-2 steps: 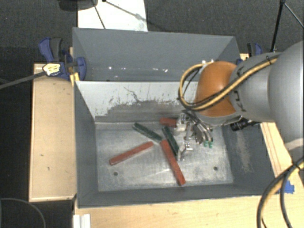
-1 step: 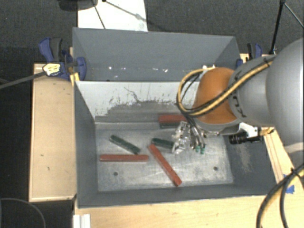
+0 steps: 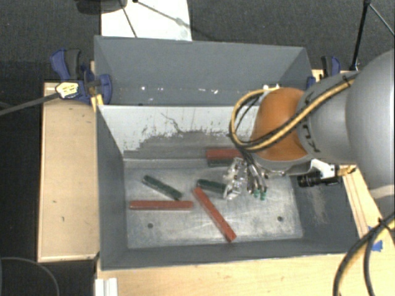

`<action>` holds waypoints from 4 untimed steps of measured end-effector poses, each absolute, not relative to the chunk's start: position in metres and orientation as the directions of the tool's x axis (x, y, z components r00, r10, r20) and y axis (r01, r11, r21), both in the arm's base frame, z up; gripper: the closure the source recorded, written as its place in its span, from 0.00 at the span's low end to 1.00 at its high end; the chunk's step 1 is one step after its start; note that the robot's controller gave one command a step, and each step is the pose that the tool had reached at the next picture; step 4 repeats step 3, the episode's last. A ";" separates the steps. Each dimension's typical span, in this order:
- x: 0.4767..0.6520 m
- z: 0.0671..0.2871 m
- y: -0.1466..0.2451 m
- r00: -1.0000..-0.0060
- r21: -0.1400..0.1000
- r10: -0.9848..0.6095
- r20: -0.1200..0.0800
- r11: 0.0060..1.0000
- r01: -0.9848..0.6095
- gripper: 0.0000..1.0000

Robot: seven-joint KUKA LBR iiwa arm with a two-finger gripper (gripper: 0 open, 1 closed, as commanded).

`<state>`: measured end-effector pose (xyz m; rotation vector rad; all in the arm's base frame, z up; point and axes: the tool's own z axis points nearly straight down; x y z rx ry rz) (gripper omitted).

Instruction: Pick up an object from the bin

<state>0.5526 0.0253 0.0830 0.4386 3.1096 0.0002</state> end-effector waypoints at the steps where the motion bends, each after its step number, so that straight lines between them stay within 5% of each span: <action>1: 0.547 0.106 0.025 -0.955 0.000 0.297 0.002 0.955 0.297 1.00; 3: 0.540 0.215 0.027 -0.955 0.000 0.295 -0.001 0.955 0.295 1.00; 4: 0.540 0.215 0.027 -0.955 0.000 0.295 -0.001 0.955 0.295 1.00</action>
Offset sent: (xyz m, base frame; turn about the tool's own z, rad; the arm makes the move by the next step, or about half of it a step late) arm -0.0117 -0.0083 0.1105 0.0037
